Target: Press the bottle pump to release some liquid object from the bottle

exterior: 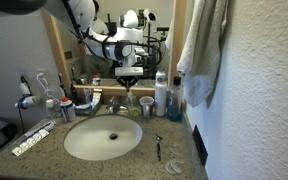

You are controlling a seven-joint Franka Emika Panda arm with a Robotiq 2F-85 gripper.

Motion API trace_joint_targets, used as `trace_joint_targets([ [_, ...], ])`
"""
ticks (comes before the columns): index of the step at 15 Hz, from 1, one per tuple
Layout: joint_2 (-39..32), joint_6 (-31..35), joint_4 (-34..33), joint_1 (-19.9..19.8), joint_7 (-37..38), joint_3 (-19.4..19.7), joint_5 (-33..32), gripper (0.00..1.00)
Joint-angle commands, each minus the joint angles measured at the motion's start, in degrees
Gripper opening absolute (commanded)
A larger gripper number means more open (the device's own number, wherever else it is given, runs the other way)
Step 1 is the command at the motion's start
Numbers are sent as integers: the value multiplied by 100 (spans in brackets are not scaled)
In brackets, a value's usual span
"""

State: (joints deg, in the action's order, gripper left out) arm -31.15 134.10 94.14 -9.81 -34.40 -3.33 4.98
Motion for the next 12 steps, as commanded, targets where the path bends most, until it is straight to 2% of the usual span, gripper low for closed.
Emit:
trace_joint_targets([
  [1, -73, 238, 433, 21, 171, 13, -50, 7],
  [12, -152, 330, 220, -15, 228, 44, -86, 7],
])
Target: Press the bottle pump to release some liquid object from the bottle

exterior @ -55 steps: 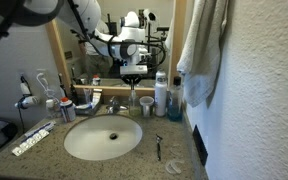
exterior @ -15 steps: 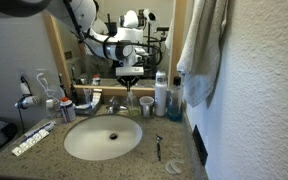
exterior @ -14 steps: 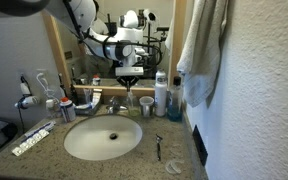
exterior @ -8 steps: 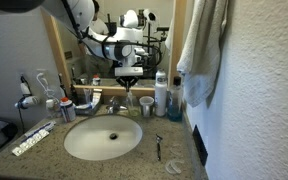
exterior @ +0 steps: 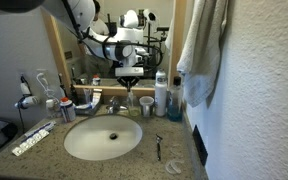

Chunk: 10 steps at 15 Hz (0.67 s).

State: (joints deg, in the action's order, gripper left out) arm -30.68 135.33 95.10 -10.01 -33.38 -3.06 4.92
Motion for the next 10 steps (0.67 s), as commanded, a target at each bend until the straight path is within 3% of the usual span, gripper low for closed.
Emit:
trace_joint_targets([
  [1, -218, 216, 96, 3, 120, 19, -87, 7],
  [10, -305, 337, 80, -55, 65, 18, -105, 7],
])
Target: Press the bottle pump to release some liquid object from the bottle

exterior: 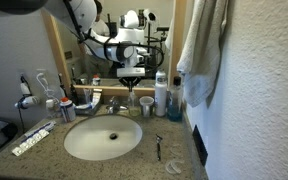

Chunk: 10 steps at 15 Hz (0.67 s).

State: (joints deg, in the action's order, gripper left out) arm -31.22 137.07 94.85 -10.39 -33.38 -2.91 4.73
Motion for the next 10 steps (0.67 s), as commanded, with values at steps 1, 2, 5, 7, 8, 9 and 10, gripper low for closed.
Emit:
trace_joint_targets([
  [1, -257, 174, 115, -23, 59, -2, -85, 7],
  [2, -263, 183, 127, -29, 50, -9, -79, 7],
  [5, -272, 221, 184, -26, 43, -21, -71, 7],
  [7, -274, 242, 211, -31, 38, -24, -66, 7],
  [8, -274, 257, 227, -27, 41, -20, -74, 7],
  [9, -278, 268, 239, -31, 36, -25, -68, 7],
  [10, -279, 277, 252, -25, 41, -18, -83, 7],
])
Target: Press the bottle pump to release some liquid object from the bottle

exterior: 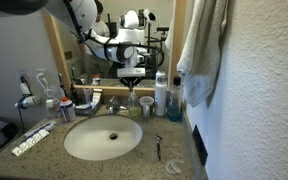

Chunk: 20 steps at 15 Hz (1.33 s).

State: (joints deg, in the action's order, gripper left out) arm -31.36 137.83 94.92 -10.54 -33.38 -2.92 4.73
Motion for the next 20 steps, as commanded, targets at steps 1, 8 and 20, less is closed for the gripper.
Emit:
trace_joint_targets([
  [1, -269, 211, 257, -7, 38, -16, -90, 7],
  [8, -272, 290, 376, -13, 28, -22, -90, 7],
  [20, -267, 403, 548, -31, 12, -41, -70, 7],
])
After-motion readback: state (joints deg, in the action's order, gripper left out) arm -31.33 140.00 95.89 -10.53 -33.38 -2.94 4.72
